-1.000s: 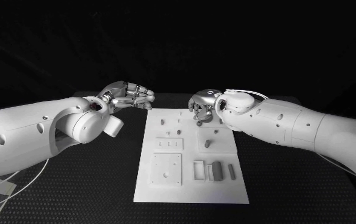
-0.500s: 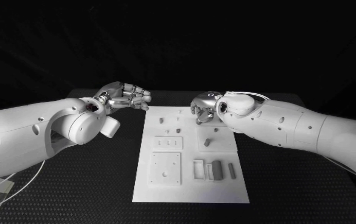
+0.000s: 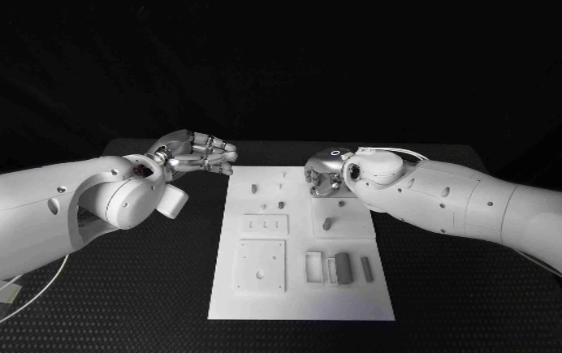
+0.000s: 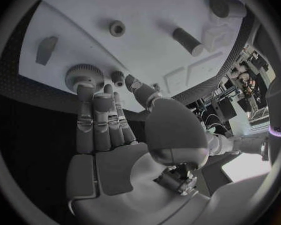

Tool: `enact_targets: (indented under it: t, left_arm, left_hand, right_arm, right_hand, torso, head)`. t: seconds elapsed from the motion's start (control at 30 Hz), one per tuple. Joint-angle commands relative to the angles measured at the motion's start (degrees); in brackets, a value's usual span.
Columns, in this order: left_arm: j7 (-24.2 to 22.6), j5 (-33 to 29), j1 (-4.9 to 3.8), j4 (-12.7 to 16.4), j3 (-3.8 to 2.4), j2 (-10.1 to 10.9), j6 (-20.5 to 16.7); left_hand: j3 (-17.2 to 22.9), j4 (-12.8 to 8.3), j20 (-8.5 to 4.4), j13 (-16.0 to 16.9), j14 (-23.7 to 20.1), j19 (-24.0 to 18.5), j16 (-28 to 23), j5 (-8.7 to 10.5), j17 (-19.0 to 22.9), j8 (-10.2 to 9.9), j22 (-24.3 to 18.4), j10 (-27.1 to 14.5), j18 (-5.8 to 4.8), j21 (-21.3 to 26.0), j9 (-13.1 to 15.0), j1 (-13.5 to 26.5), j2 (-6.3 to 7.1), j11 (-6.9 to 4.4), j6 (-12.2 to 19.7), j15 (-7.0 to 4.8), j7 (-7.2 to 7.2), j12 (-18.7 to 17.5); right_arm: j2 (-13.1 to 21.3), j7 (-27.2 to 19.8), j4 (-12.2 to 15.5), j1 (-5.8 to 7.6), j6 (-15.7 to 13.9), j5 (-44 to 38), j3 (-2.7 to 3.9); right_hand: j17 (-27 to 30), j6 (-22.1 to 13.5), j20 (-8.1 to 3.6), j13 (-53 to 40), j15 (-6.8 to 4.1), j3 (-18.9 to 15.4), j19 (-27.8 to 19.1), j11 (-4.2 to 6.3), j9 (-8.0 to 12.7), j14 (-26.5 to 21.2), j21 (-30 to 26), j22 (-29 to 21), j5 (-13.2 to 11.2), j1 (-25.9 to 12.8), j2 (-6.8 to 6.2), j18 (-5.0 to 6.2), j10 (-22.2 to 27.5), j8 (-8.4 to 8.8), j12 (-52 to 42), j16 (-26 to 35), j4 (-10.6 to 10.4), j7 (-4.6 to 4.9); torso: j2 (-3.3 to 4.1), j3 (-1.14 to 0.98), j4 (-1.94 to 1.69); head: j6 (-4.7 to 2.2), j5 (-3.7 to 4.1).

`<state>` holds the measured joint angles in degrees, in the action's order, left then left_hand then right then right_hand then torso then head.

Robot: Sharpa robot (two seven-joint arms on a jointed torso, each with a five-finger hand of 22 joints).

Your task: Assemble the parts on the task board

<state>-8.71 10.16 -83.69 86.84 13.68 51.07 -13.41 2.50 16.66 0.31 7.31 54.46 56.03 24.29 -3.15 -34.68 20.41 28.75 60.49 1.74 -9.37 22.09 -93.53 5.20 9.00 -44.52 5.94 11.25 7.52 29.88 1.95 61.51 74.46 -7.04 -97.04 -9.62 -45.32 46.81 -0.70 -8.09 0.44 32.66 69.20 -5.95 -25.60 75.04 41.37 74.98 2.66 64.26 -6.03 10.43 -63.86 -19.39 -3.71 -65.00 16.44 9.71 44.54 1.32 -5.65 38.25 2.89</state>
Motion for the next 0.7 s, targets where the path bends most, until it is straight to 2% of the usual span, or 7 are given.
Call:
enact_targets:
  t: [0.03,0.47,0.7]
  left_arm:
    - [-0.27,0.18,-0.09,0.12,-0.04,0.08,-0.04]
    - [-0.19,0.18,-0.14,0.12,-0.05,0.11,0.29]
    - [0.03,0.18,-0.14,0.00,-0.04,0.13,0.79]
  left_hand:
    - [0.41,0.05,0.11,-0.05,0.29,0.09,-0.26,0.16,-0.09,-0.23,-0.05,0.03,0.18,0.40,-0.09,0.50,0.07,0.25,0.41,0.21,0.55,-0.24]
    - [0.53,0.05,0.12,-0.03,0.31,0.09,-0.35,0.16,-0.20,-0.25,-0.04,0.07,0.18,0.44,-0.09,0.60,0.10,0.25,0.40,0.21,0.56,-0.29]
    - [0.63,-0.01,0.11,0.00,0.30,0.07,-0.44,0.18,-0.30,-0.24,-0.05,0.16,0.19,0.48,-0.07,0.52,0.24,0.21,0.34,0.21,0.50,-0.31]
  right_arm:
    - [0.03,0.18,0.10,-0.13,1.01,-0.89,0.00]
    - [-0.26,0.02,-0.60,-0.42,1.64,-1.12,0.00]
    - [-0.32,0.48,-0.43,-0.90,1.75,-2.38,-0.01]
  right_hand:
    - [0.10,0.25,-0.18,0.11,0.49,0.47,-0.13,-1.53,0.07,-0.05,0.31,1.11,0.22,-0.29,-0.09,4.57,2.01,0.29,0.10,-0.36,-0.01,-0.01]
    - [0.30,1.55,-0.34,0.29,0.47,0.79,0.15,-1.50,-0.18,-0.08,0.60,1.17,0.21,-0.18,0.52,4.57,0.72,-0.28,-0.51,-1.22,0.08,0.01]
    - [0.60,3.06,-0.53,-0.20,-0.47,0.93,0.26,-0.53,-0.58,-0.18,1.00,1.22,0.22,0.51,0.55,4.57,-2.16,-0.93,-1.46,-2.02,0.21,-0.19]
  torso:
    - [0.25,0.00,-0.10]
    - [0.62,0.06,-0.11]
    - [0.78,0.07,-0.01]
  head:
    - [0.17,0.04]
    - [0.37,0.08]
    - [0.49,0.08]
